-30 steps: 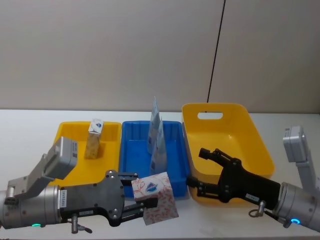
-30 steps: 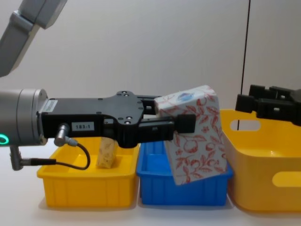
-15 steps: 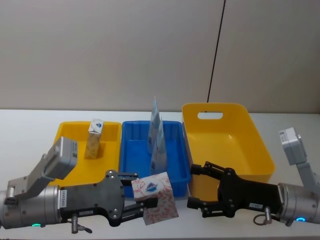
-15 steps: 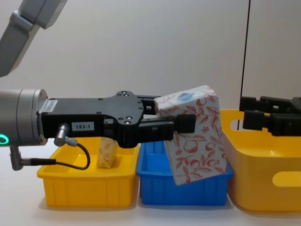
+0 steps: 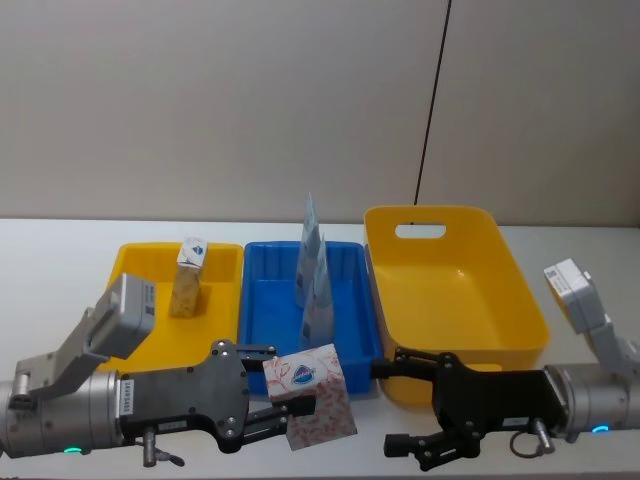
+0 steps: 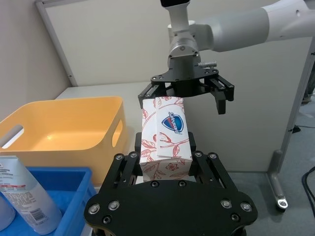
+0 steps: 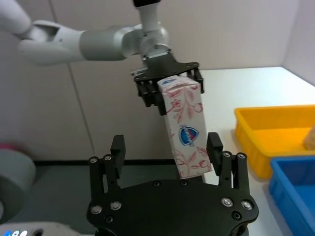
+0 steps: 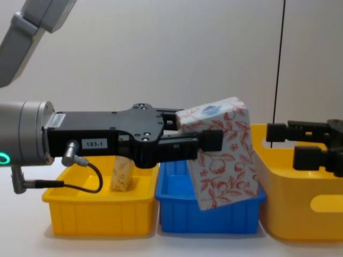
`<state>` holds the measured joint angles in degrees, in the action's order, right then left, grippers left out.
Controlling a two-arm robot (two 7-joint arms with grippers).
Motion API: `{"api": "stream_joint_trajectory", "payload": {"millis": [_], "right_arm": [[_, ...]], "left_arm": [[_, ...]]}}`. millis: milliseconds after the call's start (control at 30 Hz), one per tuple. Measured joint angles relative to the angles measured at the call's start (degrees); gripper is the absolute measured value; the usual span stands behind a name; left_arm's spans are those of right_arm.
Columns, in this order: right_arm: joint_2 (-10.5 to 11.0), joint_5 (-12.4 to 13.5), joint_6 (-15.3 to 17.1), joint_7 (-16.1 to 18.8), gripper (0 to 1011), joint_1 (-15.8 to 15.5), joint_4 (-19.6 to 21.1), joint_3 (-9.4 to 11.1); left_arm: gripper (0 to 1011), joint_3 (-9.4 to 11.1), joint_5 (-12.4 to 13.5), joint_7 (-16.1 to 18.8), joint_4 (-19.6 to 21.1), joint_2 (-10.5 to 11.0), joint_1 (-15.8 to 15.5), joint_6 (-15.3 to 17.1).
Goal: Bimanual collaborative sorting of washing and personal care products
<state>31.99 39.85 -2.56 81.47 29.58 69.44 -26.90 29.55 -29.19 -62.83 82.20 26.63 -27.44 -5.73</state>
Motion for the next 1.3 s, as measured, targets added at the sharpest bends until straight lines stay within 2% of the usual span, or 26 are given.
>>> {"api": "stream_joint_trajectory", "payload": {"millis": [233, 433, 733, 1300], "right_arm": [[-2.43, -0.84, -2.91, 5.63, 1000, 4.79, -6.12, -2.40], [-3.94, -1.29, -4.70, 7.62, 1000, 7.22, -9.52, -3.48], [-5.45, -1.53, -6.73, 8.77, 1000, 9.74, -12.93, -4.30], [-6.32, -2.49, -8.39, 9.13, 1000, 11.21, -14.44, -6.13]], "left_arm": [[407, 0.00, 0.00, 0.00, 0.00, 0.00, 0.00, 0.00], [407, 0.00, 0.00, 0.00, 0.00, 0.00, 0.00, 0.00], [407, 0.00, 0.00, 0.00, 0.00, 0.00, 0.00, 0.00], [407, 0.00, 0.00, 0.00, 0.00, 0.00, 0.00, 0.00]]}}
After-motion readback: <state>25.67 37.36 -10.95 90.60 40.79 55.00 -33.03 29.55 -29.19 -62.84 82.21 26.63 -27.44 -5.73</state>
